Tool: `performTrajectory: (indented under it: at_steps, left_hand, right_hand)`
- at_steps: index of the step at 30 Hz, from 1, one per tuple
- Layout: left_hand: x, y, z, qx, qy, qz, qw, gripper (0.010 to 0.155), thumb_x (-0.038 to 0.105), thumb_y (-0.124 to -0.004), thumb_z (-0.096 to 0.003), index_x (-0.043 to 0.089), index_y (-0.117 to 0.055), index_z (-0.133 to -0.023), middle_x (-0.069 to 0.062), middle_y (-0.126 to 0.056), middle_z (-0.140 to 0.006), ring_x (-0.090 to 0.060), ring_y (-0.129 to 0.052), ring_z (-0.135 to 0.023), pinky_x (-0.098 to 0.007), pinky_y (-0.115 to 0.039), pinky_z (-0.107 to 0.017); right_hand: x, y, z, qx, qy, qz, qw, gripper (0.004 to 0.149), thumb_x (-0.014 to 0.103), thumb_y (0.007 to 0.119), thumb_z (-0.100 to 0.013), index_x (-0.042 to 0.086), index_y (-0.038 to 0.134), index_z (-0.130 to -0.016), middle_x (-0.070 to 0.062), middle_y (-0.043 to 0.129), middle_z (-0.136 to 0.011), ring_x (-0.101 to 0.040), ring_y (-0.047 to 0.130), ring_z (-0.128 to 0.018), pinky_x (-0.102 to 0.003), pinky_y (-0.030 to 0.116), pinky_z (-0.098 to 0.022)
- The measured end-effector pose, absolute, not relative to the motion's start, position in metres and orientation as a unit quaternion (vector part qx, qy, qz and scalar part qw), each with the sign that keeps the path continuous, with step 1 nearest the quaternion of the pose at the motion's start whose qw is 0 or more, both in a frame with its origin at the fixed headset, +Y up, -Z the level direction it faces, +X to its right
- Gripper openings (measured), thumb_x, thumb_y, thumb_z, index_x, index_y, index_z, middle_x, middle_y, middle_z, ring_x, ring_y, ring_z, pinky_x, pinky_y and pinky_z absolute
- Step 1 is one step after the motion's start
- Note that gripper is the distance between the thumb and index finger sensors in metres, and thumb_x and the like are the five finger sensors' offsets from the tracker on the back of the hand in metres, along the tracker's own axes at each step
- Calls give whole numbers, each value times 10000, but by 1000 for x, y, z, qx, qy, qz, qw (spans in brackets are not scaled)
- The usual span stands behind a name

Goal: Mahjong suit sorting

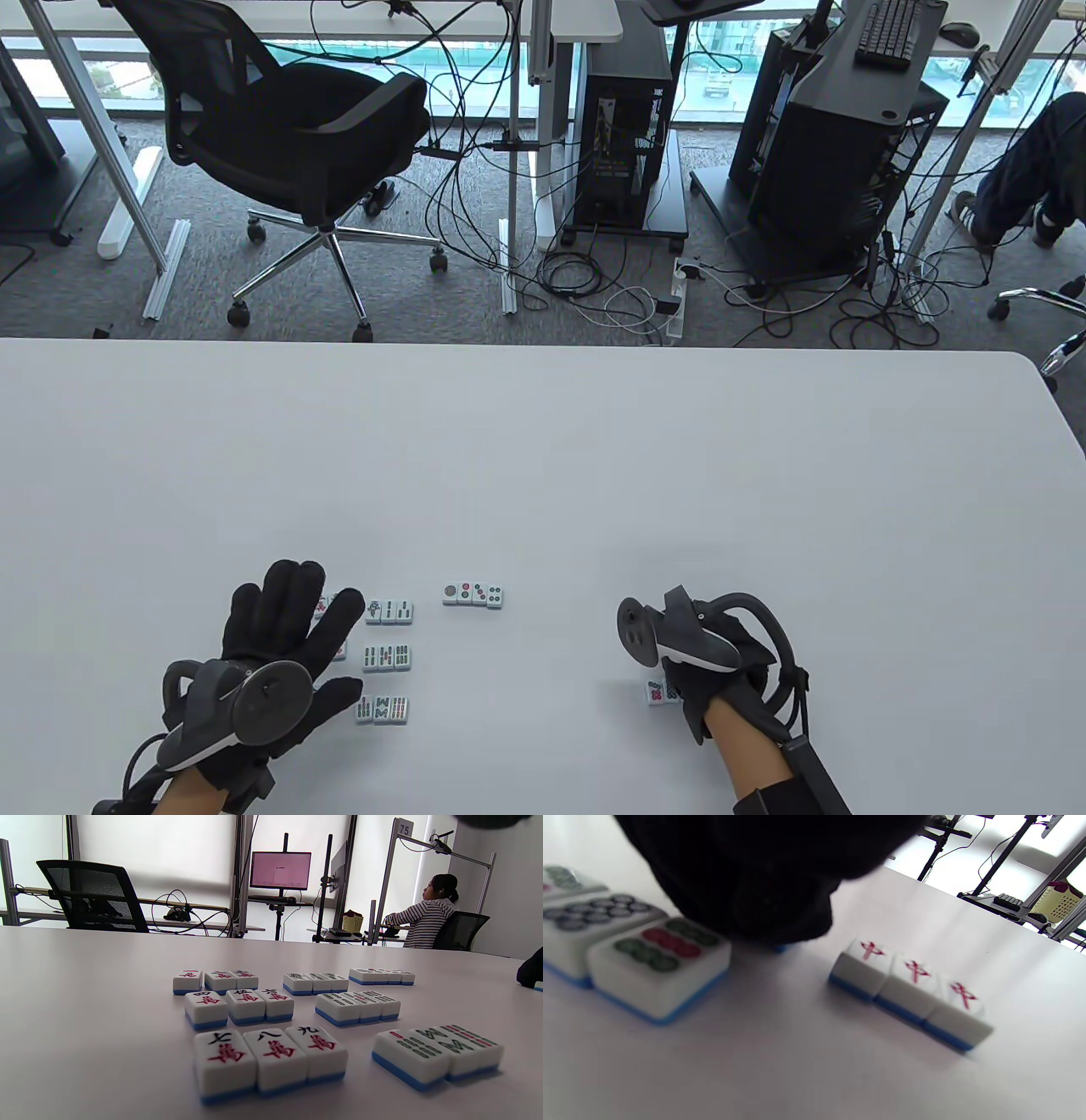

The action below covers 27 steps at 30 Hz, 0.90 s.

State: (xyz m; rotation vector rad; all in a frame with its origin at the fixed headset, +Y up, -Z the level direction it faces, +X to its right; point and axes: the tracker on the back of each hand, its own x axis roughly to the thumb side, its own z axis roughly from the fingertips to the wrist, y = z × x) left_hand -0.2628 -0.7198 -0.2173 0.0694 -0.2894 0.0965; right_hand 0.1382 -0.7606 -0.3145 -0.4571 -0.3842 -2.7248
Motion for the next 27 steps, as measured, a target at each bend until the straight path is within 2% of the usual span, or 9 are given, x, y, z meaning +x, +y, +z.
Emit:
performTrajectory:
  at_steps: [4,9,12,18,21,27]
  left_hand:
    - [-261,-720,-217,35,-148,46,987,850,730,-605,-373,477,-157,-1049,131,128,-1088,-197,102,-1094,-556,-68,-802]
    - [-261,-720,-217,35,-149,45,987,851,731,-604,-372,478,-155,-1049,131,131,-1087,-197,104,-1094,-556,-67,-801]
    - [-258,-722,-216,30,-157,46,986,851,730,-606,-372,477,-158,-1049,132,128,-1088,-197,102,-1094,-555,-69,-802]
    - [-258,-717,-214,41,-165,56,984,850,730,-606,-372,478,-161,-1050,135,127,-1089,-195,103,-1096,-556,-68,-803]
    - [-259,-717,-214,43,-164,57,984,849,730,-607,-372,479,-163,-1051,134,126,-1090,-196,103,-1096,-557,-69,-803]
    - [-257,-718,-214,39,-165,49,984,850,732,-606,-371,478,-164,-1051,134,124,-1091,-196,99,-1097,-556,-71,-803]
  right_hand:
    - [122,-751,-328,-152,-170,-963,145,578,363,875,-422,52,776,-899,-19,962,-423,-104,870,-113,-237,786,-60]
    - [74,-739,-340,-179,-105,-977,47,578,355,870,-425,36,771,-897,-38,963,-445,-123,879,-132,-252,792,-76]
    - [43,-745,-346,-212,-68,-974,52,579,362,867,-421,42,770,-893,-37,966,-459,-126,890,-144,-253,802,-86]
    - [3,-760,-354,-235,-83,-966,66,565,365,863,-425,56,777,-889,-36,966,-461,-125,890,-147,-250,803,-88]
    - [-6,-765,-355,-233,-100,-966,52,555,361,859,-432,53,779,-886,-35,964,-470,-131,890,-153,-256,802,-93]
    - [-8,-766,-353,-235,-81,-966,67,562,372,831,-444,73,761,-914,-39,968,-474,-135,894,-159,-258,806,-96]
